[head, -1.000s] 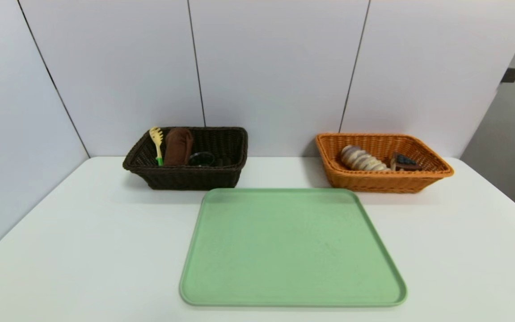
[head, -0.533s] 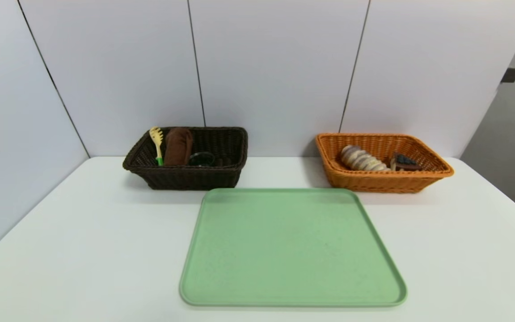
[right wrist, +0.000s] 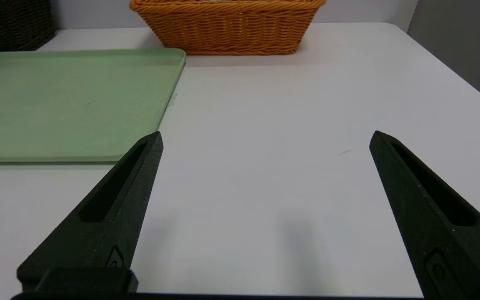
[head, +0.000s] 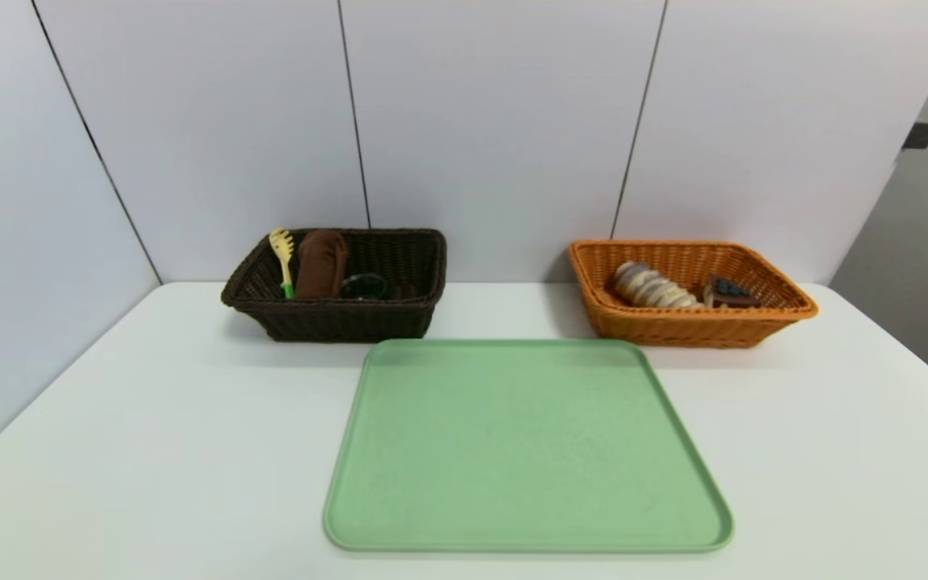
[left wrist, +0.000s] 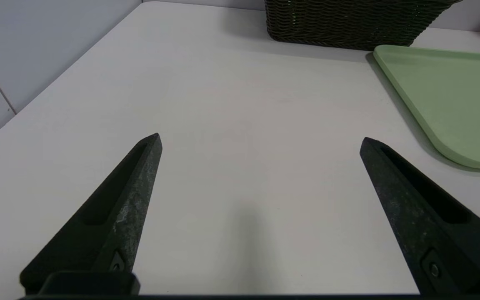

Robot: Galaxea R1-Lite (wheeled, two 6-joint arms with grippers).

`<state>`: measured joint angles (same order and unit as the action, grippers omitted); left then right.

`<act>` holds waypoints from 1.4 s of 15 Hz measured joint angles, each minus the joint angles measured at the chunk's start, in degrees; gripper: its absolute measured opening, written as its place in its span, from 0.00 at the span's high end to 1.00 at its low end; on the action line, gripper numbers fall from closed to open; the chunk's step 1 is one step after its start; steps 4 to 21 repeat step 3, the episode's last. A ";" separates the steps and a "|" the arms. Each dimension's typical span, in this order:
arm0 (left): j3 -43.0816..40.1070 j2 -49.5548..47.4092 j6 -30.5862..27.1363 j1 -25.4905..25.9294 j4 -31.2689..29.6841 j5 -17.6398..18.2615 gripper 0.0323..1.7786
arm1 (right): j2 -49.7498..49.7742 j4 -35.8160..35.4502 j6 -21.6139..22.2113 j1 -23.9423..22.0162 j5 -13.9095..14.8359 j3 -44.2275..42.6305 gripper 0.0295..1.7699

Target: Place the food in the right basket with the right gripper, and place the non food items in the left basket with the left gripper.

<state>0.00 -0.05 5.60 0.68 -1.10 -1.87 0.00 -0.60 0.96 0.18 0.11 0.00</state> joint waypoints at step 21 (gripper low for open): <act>0.00 0.00 -0.04 0.00 -0.06 -0.02 0.05 | 0.00 -0.02 0.00 -0.02 -0.01 0.00 0.03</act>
